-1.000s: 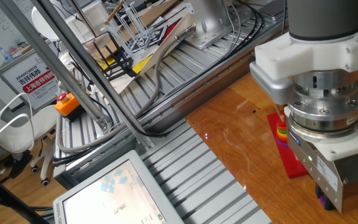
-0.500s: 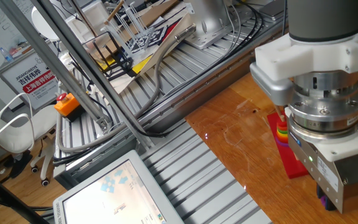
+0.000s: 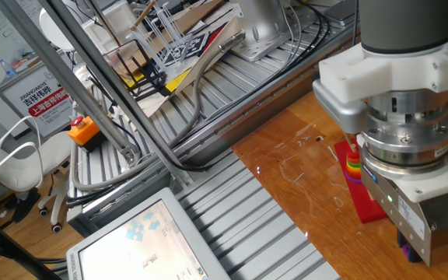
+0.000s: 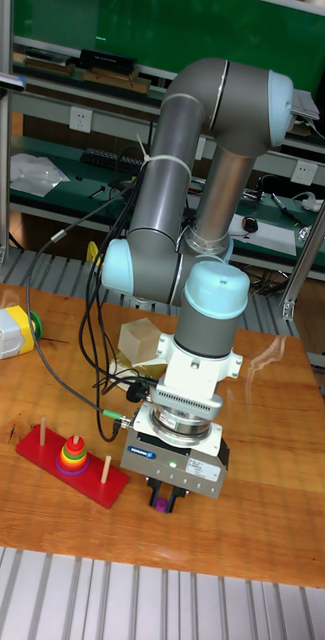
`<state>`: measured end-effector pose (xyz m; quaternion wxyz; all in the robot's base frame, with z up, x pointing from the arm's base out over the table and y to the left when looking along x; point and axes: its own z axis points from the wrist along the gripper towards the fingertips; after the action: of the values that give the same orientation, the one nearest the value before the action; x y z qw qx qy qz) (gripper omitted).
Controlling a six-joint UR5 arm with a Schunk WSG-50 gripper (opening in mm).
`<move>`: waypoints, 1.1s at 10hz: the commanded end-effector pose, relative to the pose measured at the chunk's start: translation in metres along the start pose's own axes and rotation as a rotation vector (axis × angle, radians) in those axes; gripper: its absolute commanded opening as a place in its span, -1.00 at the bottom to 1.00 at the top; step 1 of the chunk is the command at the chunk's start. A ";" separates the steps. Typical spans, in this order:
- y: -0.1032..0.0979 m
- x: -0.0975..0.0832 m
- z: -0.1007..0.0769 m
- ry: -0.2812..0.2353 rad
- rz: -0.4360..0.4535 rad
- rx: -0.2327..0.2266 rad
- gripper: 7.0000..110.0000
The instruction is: Take out one Hanoi block and throw it aside
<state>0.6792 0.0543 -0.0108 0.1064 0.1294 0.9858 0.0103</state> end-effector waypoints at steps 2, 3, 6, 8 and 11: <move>0.002 0.000 -0.001 0.009 -0.012 -0.014 -0.28; 0.002 0.000 -0.001 0.008 -0.015 -0.017 -0.28; 0.003 0.000 -0.001 0.009 -0.022 -0.020 -0.28; 0.004 0.000 -0.001 0.010 -0.024 -0.023 -0.28; 0.004 0.001 -0.001 0.012 -0.028 -0.026 -0.28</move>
<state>0.6790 0.0581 -0.0107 0.1032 0.1111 0.9883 0.0170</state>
